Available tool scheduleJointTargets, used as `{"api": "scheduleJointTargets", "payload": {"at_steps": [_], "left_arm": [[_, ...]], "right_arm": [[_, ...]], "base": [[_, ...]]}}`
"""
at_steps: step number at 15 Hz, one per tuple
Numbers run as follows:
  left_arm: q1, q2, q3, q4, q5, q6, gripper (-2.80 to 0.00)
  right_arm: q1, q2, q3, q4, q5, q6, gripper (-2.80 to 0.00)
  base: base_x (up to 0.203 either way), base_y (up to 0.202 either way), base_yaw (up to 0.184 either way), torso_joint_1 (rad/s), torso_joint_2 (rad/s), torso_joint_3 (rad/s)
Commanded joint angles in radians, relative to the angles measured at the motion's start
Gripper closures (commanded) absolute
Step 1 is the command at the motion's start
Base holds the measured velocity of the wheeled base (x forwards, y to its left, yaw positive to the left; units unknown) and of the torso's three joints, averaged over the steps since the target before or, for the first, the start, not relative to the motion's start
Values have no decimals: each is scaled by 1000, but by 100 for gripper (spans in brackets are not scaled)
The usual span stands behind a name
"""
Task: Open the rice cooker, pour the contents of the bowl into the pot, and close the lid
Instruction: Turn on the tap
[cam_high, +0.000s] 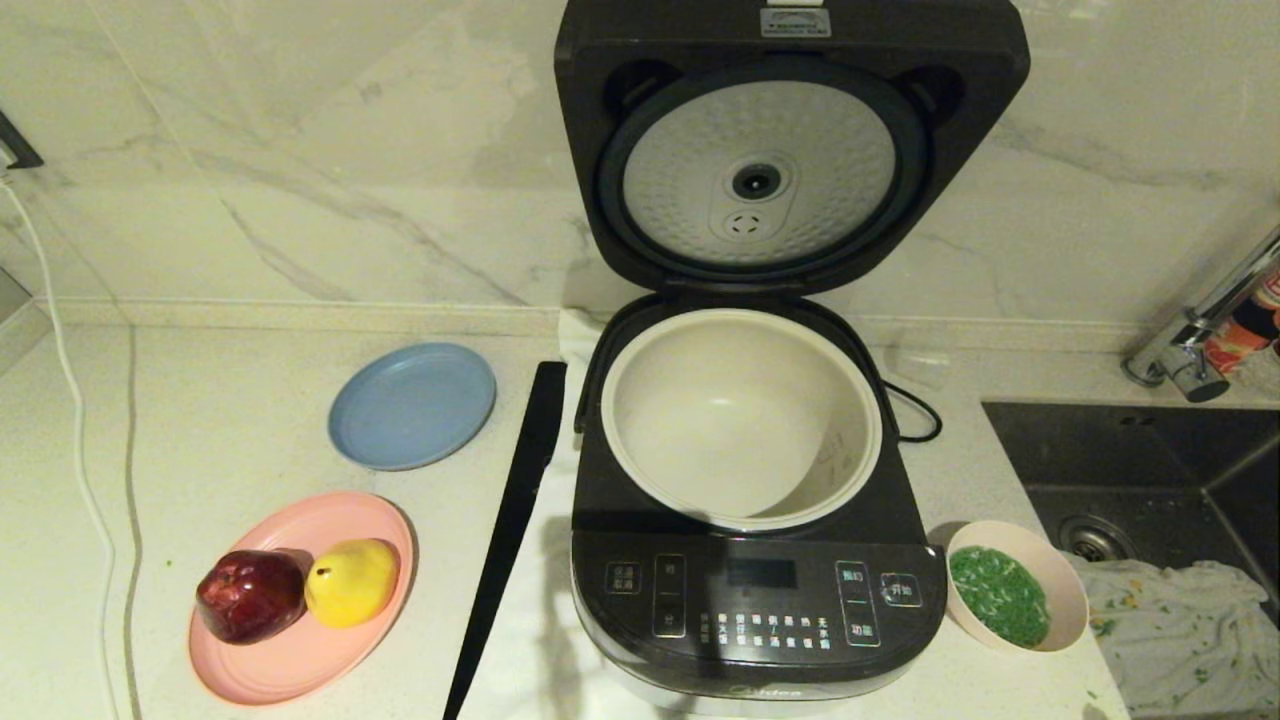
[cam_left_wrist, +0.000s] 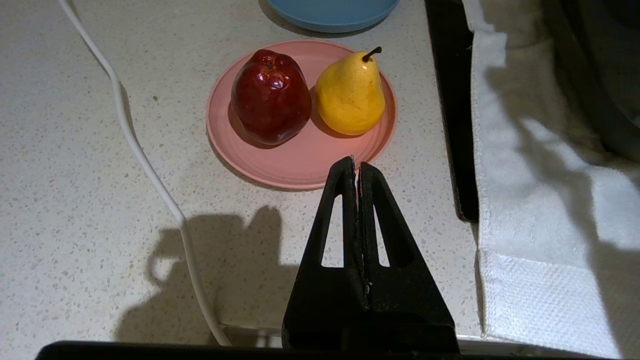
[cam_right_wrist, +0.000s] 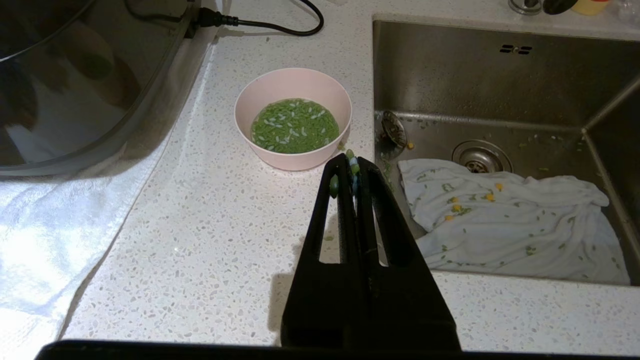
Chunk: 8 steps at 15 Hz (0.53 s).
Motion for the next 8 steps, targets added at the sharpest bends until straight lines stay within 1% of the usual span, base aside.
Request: {"api": "scheduleJointTargets", "payload": {"at_steps": [1, 8], "left_arm": [[0, -1, 0, 0, 1, -1, 0], [0, -1, 0, 0, 1, -3, 0]], "right_arm": [[0, 0, 0, 1, 4, -17, 0], [0, 0, 0, 2, -2, -17, 0]], "base": [[0, 0, 0, 0, 0, 0], [0, 0, 0, 0, 0, 0]]}}
